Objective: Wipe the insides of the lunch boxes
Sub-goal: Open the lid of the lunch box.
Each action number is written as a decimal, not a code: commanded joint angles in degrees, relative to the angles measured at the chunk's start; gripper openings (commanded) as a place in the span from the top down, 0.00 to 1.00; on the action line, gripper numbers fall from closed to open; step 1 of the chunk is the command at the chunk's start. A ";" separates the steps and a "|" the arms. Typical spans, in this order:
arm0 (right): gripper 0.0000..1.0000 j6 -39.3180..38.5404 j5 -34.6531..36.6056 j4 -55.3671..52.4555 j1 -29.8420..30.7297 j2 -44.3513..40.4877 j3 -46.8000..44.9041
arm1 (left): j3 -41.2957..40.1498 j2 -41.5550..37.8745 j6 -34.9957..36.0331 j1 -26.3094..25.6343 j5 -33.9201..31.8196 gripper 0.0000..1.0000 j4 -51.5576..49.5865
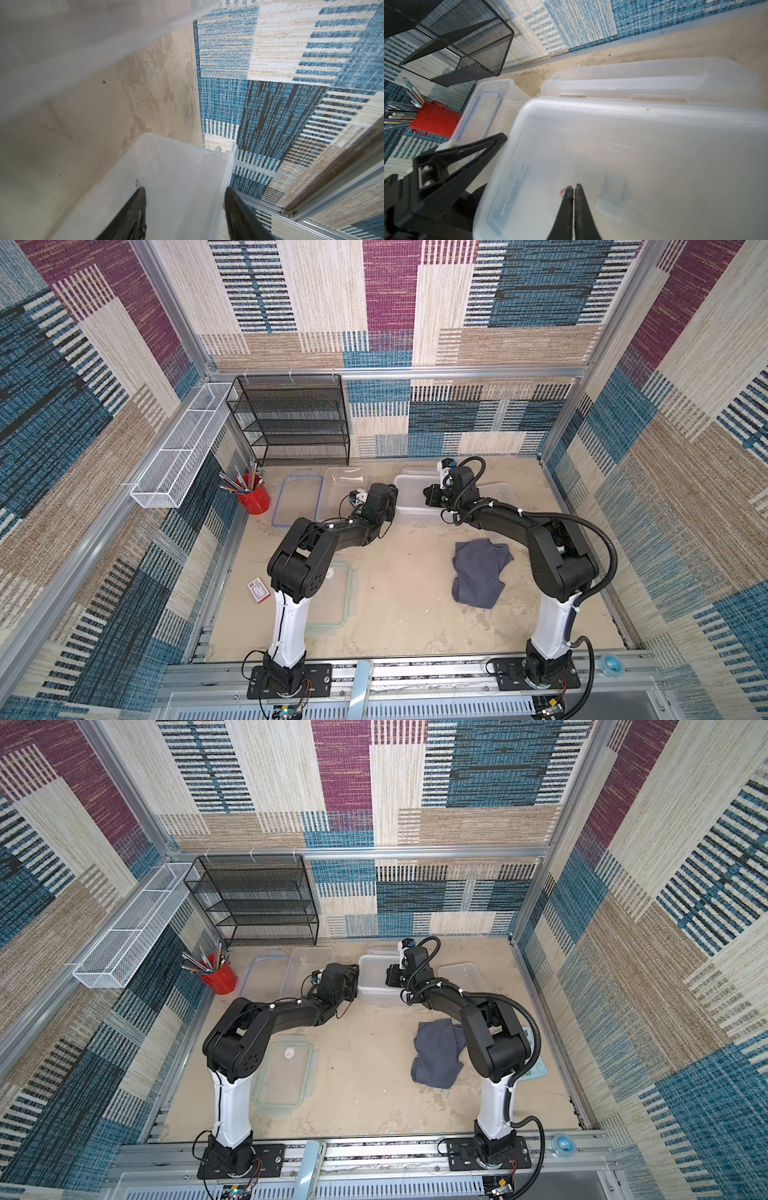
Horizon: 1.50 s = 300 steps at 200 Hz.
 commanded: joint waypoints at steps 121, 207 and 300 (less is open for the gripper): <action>0.96 1.44 -3.76 -21.58 0.59 1.18 -4.81 | -0.83 -1.70 4.38 0.23 2.02 0.69 9.97; 0.97 1.09 -3.44 -21.90 0.59 1.17 -5.21 | -0.55 -4.83 10.01 2.45 4.28 0.46 1.42; 0.97 0.81 -3.98 -22.57 0.56 0.82 -4.83 | 1.84 0.29 4.03 2.82 11.37 0.38 5.80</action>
